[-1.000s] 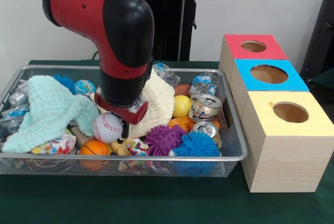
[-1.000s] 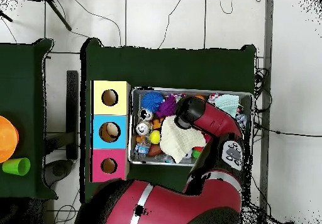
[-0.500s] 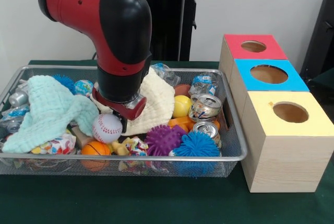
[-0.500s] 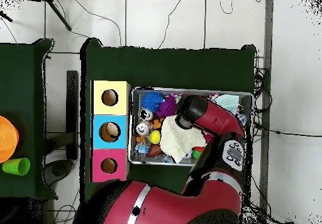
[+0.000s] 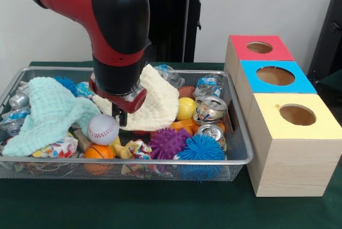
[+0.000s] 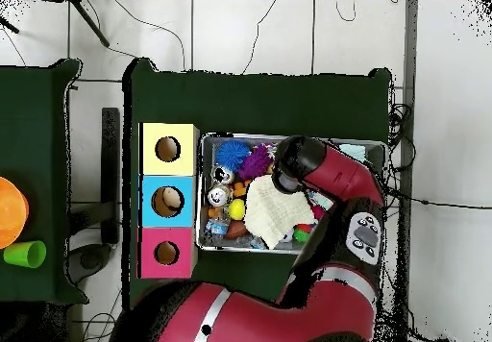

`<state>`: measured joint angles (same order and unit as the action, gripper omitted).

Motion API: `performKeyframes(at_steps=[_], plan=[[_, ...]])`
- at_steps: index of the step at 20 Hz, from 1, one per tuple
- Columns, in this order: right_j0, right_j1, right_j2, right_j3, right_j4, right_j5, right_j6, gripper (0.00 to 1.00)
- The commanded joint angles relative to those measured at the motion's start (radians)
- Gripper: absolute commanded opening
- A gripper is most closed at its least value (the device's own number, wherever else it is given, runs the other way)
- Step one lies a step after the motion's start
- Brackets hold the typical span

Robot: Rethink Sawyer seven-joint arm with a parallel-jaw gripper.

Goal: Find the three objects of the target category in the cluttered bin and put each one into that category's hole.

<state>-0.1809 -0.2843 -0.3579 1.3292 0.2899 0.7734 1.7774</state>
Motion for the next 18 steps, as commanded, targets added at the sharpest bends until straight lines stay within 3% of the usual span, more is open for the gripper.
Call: performKeyframes(at_steps=[1,6,18], plan=[[-0.024,-0.06,0.023,-0.014,-0.012,0.157,0.158,0.0],[-0.059,-0.096,0.014,0.0,-0.061,0.188,0.065,0.0],[-0.161,-0.088,0.056,-0.001,-0.168,0.073,-0.041,0.0]])
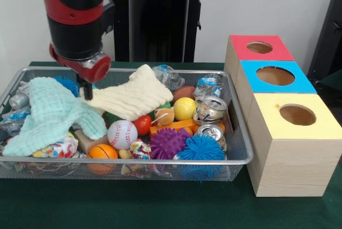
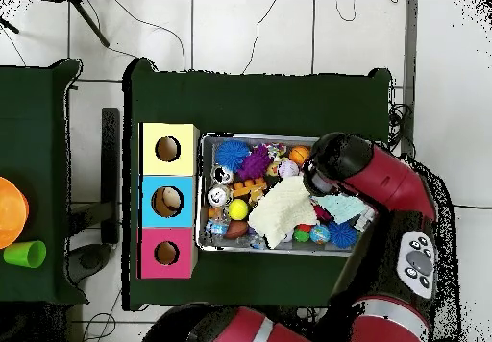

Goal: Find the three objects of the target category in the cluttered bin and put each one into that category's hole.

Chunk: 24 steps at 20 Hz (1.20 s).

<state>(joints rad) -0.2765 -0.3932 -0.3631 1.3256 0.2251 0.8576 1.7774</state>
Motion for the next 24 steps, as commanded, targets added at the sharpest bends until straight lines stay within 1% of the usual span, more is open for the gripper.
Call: performKeyframes(at_steps=[1,4,10,12,14,20,24], plan=[[-0.075,0.024,0.067,-0.003,-0.109,-0.011,-0.046,0.0],[-0.093,0.026,0.087,0.001,-0.129,-0.035,-0.049,0.0],[-0.099,0.023,0.114,0.021,-0.152,-0.097,-0.009,0.0],[-0.094,0.026,0.12,0.035,-0.148,-0.148,0.024,0.0],[-0.089,0.026,0.123,0.044,-0.15,-0.18,0.04,0.0],[-0.066,0.039,0.115,0.031,-0.146,-0.197,0.085,0.0],[-0.06,0.039,0.11,0.019,-0.132,-0.167,0.094,0.0]])
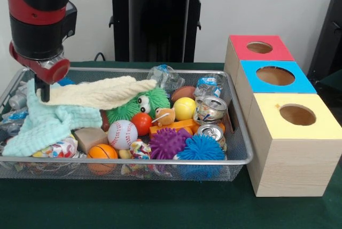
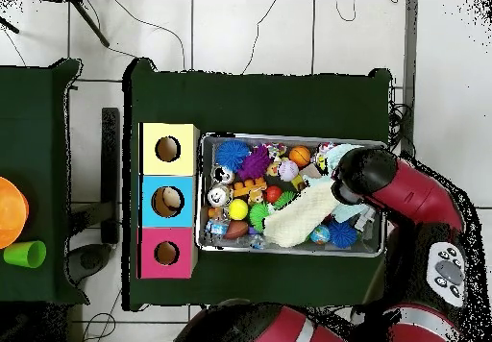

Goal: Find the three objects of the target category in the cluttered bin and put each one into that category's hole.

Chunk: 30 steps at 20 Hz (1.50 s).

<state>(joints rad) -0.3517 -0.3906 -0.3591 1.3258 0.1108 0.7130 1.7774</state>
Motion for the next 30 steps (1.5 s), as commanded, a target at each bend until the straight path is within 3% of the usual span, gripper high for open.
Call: performKeyframes(at_steps=[1,10,11,25,30], plan=[[0.019,0.034,0.102,0.019,-0.015,-0.012,0.099,0.0],[0.017,0.025,0.105,0.022,-0.016,-0.005,0.081,0.0],[0.017,0.026,0.105,0.02,-0.016,-0.001,0.08,1.0],[0.029,0.033,0.1,-0.007,-0.012,0.013,0.093,1.0],[0.051,0.014,0.08,-0.034,-0.005,0.107,0.108,1.0]])
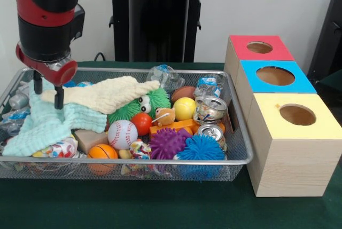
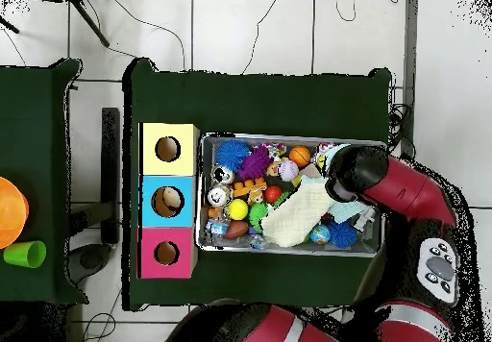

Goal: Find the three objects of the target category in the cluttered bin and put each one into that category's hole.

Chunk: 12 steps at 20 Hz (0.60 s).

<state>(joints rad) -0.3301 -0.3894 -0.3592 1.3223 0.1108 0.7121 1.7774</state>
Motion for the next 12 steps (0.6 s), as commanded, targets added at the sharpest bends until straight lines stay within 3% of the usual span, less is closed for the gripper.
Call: performKeyframes(at_steps=[1,12], plan=[[0.041,0.003,0.075,-0.018,-0.003,0.112,0.119,1.0],[0.077,0.027,0.054,-0.086,0.038,0.226,0.204,1.0]])
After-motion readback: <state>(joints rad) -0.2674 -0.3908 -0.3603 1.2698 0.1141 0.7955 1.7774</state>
